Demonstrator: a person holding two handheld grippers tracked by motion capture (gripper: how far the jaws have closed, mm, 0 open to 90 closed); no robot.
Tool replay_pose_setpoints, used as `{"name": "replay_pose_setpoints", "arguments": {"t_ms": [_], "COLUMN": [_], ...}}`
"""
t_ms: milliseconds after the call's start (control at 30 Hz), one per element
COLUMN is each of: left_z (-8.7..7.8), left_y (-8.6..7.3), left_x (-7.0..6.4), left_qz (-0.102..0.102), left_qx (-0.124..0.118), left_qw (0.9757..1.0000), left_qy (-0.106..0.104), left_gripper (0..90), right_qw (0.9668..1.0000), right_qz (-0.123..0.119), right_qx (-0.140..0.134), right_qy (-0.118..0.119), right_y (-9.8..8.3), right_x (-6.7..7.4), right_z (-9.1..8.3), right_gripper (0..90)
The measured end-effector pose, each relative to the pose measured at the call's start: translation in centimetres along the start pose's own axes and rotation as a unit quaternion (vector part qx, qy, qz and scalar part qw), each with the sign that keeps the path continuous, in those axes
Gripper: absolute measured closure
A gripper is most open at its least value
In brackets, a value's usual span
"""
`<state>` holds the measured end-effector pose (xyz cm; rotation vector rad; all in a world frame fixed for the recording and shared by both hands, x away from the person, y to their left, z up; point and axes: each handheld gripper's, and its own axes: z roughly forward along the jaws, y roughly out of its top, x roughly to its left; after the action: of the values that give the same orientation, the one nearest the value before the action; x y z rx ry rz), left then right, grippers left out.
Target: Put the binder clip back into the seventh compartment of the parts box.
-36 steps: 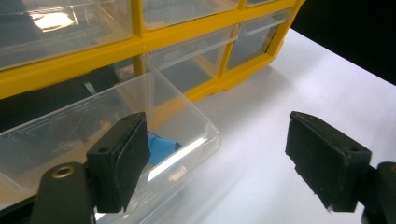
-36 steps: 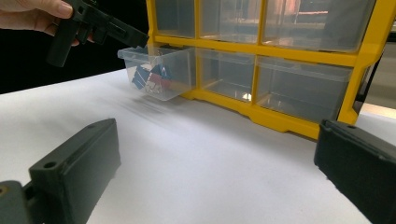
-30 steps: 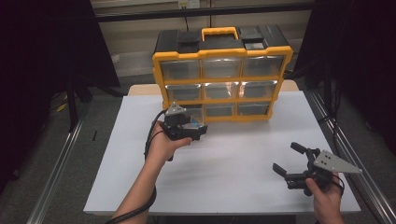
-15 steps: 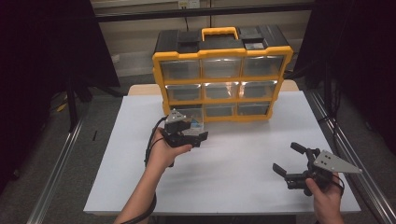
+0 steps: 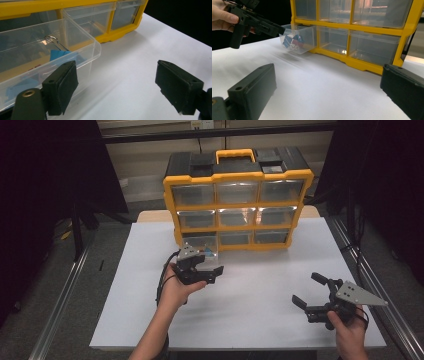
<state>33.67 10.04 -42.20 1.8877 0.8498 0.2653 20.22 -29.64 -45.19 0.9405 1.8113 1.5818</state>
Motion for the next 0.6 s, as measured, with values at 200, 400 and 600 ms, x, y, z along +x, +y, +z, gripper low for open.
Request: {"name": "replay_pose_setpoints", "arguments": {"t_ms": [200,400,600], "left_z": [-0.1,-0.3,-0.5], "left_y": [-0.5,-0.9,-1.2], "left_x": [0.0,0.0,-0.2], "left_qz": [0.003,0.005,0.003], "left_qx": [-0.010,-0.017,-0.015], "left_qw": [0.9999,0.9997,0.9993], "left_qy": [0.004,0.015,0.033], "left_gripper": [19.9,22.5,30.2], "right_qw": [1.0000,1.0000,1.0000], "right_qz": [-0.001,-0.001,0.000], "right_qx": [0.002,0.002,0.002], "right_qy": [0.000,-0.001,0.000], "right_y": [0.0,0.0,0.0], "right_x": [0.0,0.0,0.1], "right_z": [0.0,0.0,0.0], "right_gripper": [0.0,0.0,0.0]}}
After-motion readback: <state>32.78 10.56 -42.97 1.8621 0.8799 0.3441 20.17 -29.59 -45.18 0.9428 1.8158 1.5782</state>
